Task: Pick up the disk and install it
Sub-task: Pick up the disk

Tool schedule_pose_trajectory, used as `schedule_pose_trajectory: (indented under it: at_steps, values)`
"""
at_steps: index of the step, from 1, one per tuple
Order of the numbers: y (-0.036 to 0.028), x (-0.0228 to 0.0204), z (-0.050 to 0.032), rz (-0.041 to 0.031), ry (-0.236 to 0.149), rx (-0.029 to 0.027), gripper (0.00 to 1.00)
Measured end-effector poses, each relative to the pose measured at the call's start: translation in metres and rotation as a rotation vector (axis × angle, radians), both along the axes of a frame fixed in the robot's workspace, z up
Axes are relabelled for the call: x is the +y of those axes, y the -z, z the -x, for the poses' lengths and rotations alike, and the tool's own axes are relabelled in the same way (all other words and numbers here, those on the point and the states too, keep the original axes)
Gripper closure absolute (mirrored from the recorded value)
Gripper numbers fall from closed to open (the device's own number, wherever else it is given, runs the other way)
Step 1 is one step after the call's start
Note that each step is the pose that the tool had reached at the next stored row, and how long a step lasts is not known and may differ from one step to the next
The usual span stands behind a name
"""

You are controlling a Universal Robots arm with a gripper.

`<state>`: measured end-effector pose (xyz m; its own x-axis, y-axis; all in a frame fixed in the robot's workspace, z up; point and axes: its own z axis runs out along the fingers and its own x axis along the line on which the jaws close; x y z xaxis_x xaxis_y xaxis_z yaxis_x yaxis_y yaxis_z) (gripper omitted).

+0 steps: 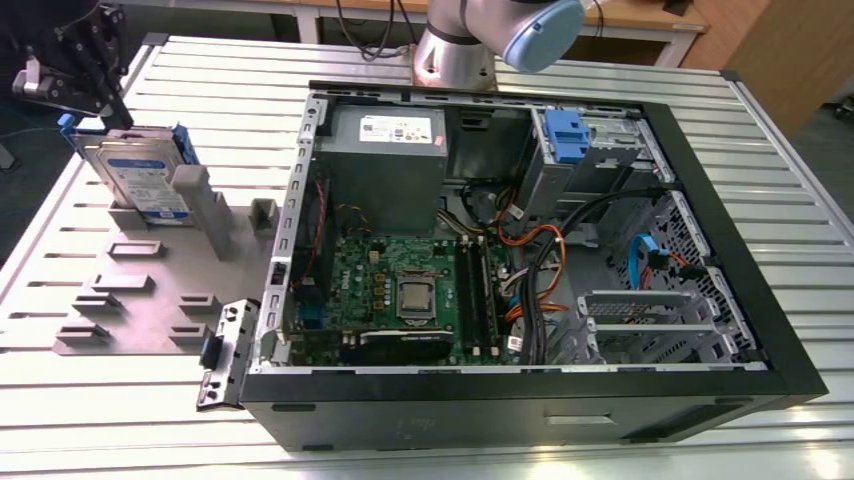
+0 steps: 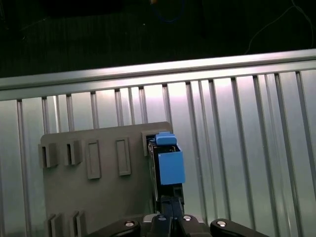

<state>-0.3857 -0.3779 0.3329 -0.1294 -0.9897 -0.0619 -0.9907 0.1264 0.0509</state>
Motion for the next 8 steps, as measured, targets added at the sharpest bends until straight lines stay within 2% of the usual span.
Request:
schedule_pose_trajectory:
  at_steps: [4, 8]
  values:
    - [0.0002, 0.0000, 0.0000, -0.0001, -0.007, -0.0002, 0.89]
    - [0.0006, 0.0000, 0.0000, -0.0002, -0.031, -0.0002, 0.89]
